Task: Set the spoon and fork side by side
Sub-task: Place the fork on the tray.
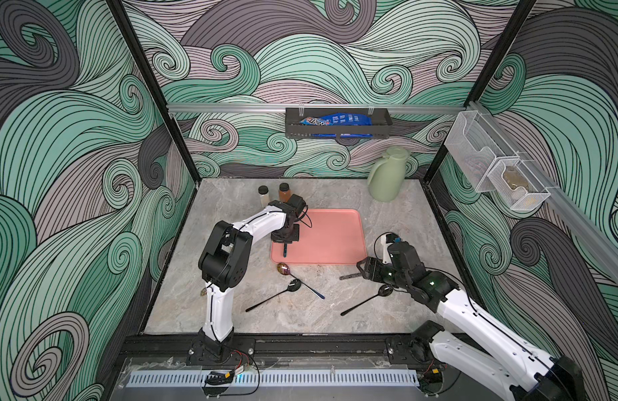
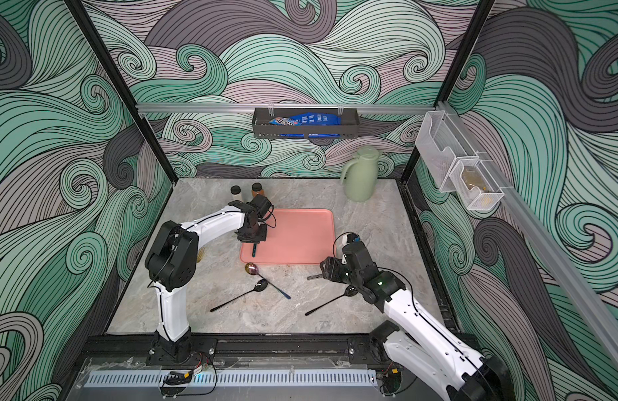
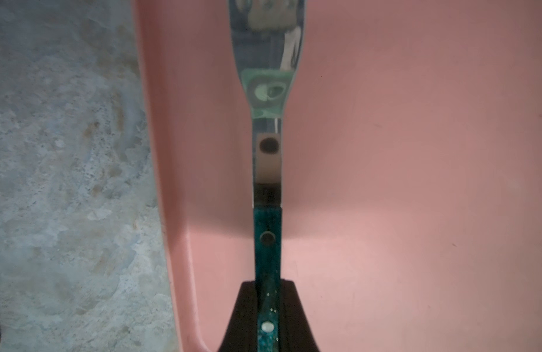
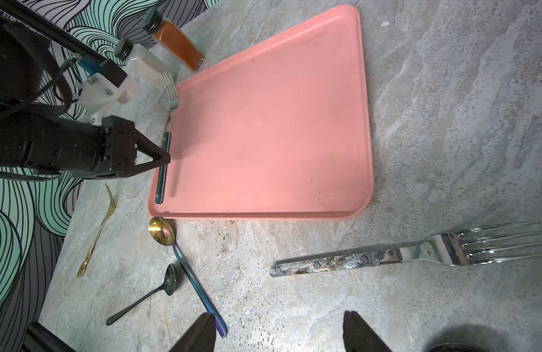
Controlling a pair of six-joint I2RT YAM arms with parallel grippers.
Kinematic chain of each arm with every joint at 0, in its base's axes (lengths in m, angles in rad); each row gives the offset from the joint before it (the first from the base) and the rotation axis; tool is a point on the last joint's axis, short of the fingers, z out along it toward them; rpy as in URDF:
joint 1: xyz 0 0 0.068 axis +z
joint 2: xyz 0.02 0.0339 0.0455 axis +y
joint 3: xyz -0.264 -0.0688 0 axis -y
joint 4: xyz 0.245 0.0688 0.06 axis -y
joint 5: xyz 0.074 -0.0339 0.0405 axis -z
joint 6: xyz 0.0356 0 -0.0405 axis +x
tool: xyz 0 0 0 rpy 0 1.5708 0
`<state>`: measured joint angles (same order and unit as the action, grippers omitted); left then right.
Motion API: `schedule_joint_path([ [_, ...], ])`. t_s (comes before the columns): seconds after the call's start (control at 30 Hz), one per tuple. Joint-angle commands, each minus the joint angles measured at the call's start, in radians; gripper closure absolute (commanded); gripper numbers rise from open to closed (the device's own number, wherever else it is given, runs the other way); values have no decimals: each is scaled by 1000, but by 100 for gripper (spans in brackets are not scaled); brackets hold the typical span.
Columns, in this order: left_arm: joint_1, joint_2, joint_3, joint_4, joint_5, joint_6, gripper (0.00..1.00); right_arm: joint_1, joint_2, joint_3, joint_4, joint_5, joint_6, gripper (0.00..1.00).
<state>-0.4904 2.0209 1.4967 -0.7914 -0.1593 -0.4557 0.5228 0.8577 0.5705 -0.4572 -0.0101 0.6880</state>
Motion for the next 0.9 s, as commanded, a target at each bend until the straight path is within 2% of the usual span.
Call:
schedule_joint_path([
  [0.0,27,18,39,-7,6,38,100,-19,25,-18,-6,-22,23,29],
  [0.13,55,44,43,7,26,37,100,-28,77,-7,-25,-73,46,29],
  [0.37,62,66,56,1,35,37,99,-27,116,18,-57,-78,80,27],
  [0.47,62,62,56,-5,39,40,82,-29,100,11,-60,-74,95,26],
  [0.57,61,52,55,-3,54,41,73,-28,84,4,-72,-72,110,26],
  [0.87,62,89,68,-11,58,42,77,-26,67,1,-103,-69,134,26],
])
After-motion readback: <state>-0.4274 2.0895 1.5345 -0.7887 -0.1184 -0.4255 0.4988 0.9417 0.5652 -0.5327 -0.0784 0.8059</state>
